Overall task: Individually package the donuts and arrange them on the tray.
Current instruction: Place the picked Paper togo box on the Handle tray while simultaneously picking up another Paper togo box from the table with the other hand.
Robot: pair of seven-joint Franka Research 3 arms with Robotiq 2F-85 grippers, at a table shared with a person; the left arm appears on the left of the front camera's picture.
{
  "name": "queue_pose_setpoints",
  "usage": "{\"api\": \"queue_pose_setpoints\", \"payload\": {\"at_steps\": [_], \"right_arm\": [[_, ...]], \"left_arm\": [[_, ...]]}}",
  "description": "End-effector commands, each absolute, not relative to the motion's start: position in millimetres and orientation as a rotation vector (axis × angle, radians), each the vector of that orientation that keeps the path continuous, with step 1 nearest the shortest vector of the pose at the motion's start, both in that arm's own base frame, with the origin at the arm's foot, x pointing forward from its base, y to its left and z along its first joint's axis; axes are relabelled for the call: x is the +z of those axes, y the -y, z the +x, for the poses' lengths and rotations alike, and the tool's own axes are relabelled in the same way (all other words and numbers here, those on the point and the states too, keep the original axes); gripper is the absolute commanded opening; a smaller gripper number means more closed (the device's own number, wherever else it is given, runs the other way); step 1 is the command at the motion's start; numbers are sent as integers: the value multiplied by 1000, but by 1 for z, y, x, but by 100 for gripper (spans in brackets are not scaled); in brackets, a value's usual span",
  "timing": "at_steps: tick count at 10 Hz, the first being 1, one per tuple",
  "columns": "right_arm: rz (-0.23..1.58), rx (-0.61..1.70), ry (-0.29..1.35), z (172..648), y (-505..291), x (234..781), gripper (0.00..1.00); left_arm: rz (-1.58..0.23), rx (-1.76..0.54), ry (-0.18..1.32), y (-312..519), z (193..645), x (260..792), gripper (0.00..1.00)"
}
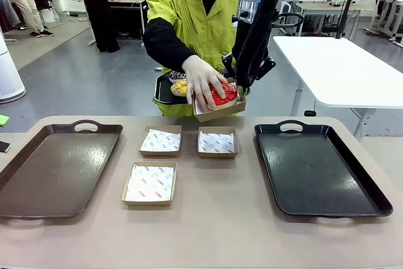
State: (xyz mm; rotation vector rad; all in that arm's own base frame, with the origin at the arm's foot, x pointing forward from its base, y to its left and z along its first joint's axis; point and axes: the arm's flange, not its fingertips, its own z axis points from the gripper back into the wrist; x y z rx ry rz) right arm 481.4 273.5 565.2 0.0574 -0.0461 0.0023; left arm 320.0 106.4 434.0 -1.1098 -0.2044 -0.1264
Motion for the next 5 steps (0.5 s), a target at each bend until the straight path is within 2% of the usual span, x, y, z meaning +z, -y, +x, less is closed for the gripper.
{"api": "queue_pose_setpoints", "payload": {"at_steps": [1, 5], "right_arm": [[54, -13, 48, 477, -270, 562, 0], [57, 2, 46, 481, -273, 565, 1]], "left_arm": [[-1122, -145, 220, -108, 320, 434, 100], [-1110, -126, 204, -106, 320, 434, 100]]}}
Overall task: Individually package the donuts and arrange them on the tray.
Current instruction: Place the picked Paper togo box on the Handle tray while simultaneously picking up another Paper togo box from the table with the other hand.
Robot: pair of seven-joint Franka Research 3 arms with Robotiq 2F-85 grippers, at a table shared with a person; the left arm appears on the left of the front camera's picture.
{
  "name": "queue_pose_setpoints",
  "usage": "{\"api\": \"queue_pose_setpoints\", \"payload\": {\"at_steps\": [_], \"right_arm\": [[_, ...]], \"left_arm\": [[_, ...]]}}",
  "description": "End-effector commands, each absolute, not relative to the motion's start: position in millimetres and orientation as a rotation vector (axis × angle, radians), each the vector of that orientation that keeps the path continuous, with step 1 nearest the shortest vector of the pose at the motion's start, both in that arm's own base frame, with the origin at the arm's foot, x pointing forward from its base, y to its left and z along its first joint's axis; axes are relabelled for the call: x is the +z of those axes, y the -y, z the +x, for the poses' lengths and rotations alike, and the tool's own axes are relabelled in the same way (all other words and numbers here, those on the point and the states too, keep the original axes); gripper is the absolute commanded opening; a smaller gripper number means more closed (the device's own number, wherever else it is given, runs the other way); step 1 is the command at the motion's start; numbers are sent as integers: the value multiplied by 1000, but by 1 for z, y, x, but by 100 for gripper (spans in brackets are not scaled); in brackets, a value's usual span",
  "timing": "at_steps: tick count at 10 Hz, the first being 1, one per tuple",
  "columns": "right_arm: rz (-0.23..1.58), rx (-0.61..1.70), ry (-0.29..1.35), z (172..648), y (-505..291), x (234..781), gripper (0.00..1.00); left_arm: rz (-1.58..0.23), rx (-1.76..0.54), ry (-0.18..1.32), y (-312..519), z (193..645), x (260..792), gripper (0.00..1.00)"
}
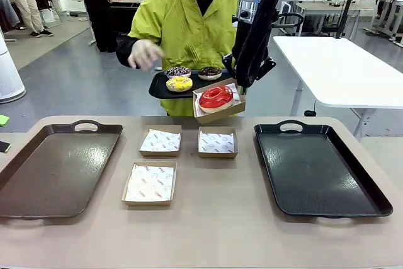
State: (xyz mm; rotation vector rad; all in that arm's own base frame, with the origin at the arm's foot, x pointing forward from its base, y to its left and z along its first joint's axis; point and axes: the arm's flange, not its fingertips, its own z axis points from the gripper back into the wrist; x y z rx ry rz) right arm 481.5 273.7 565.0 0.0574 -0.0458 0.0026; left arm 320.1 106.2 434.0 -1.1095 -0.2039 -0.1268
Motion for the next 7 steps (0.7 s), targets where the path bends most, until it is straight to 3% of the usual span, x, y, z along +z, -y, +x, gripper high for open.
{"api": "queue_pose_setpoints", "payload": {"at_steps": [1, 7], "right_arm": [[64, 39, 23, 480, -260, 564, 1], [141, 101, -5, 476, -108, 552, 1]], "left_arm": [[-1084, -133, 156, -97, 320, 437, 100], [-717, -264, -72, 12, 360, 500, 100]]}}
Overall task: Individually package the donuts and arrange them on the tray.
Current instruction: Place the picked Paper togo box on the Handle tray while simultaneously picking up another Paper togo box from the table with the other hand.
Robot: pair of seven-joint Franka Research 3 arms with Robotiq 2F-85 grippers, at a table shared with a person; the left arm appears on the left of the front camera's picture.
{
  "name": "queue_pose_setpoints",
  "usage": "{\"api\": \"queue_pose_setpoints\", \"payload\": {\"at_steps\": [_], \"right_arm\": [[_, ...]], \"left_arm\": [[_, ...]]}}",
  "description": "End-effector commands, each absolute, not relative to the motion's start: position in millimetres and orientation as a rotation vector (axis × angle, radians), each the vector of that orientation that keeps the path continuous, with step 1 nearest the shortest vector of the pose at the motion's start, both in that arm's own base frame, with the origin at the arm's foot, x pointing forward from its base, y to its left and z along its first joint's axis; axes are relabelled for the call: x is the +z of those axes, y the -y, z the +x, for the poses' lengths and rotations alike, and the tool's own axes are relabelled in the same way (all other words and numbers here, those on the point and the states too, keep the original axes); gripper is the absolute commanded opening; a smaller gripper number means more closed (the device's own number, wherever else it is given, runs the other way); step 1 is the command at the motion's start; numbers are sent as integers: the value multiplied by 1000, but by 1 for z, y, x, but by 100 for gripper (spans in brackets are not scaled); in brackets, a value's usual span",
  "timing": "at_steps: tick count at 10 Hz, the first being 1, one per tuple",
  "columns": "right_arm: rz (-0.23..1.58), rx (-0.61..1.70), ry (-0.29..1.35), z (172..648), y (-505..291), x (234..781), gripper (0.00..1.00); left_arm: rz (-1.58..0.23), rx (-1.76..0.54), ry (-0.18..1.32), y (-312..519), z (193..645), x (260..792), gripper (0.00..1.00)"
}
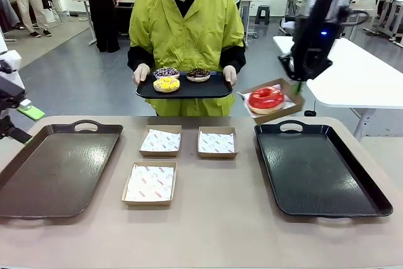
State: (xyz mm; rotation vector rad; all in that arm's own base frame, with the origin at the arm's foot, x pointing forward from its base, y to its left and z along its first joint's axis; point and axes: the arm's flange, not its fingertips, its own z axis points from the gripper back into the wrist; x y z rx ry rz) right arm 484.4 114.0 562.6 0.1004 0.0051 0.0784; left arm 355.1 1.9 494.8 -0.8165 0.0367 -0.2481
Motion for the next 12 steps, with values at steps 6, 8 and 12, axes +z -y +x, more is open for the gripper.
{"api": "queue_pose_setpoints", "payload": {"at_steps": [6, 8, 12], "right_arm": [[122, 37, -89, 412, -69, 503, 1], [99, 12, -77, 394, -71, 493, 1], [101, 39, -107, 395, -69, 494, 1]], "left_arm": [[-321, -295, -111, 144, 397, 516, 100], [-197, -282, -86, 176, 400, 498, 100], [46, -278, -14, 223, 394, 445, 100]]}}
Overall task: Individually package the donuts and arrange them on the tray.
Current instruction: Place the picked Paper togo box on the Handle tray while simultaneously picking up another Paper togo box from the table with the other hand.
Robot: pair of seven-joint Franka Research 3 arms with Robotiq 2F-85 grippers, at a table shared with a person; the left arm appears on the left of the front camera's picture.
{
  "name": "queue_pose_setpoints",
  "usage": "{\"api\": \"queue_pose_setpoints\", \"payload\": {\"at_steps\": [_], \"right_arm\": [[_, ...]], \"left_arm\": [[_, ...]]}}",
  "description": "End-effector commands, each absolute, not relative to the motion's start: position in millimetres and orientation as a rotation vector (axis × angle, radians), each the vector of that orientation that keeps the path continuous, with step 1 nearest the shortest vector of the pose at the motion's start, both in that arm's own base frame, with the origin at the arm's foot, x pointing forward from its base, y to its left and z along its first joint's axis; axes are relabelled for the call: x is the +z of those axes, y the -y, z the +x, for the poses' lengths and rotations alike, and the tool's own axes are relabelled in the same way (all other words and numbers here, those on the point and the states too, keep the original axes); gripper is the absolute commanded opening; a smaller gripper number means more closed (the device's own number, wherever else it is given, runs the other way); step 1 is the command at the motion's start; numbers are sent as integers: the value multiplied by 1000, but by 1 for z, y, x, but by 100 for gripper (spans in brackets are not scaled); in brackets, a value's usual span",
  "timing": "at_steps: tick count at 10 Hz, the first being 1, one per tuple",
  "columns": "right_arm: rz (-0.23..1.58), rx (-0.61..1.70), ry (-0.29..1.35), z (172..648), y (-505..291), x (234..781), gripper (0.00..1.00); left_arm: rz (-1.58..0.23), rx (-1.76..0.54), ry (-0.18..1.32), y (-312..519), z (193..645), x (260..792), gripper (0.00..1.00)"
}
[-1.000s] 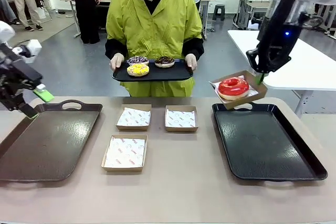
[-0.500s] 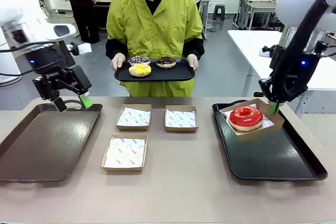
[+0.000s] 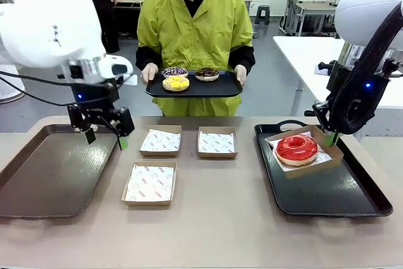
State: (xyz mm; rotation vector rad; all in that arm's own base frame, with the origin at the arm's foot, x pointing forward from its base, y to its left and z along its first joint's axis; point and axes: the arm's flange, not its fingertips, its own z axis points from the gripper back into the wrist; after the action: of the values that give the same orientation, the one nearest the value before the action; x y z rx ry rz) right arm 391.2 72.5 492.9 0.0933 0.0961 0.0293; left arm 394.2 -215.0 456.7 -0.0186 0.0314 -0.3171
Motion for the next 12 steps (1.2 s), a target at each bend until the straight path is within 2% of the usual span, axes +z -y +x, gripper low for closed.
{"api": "queue_pose_setpoints", "payload": {"at_steps": [1, 4, 5, 12], "right_arm": [[101, 39, -107, 395, -69, 494, 1], [101, 39, -107, 395, -69, 494, 1], [101, 39, -107, 395, -69, 494, 1], [101, 39, -107, 395, -69, 494, 1]], "left_arm": [[63, -263, 8, 233, 391, 433, 100], [5, -211, 32, 248, 390, 414, 100], [37, -268, 10, 242, 387, 423, 100], [26, -248, 12, 244, 389, 419, 100]]}}
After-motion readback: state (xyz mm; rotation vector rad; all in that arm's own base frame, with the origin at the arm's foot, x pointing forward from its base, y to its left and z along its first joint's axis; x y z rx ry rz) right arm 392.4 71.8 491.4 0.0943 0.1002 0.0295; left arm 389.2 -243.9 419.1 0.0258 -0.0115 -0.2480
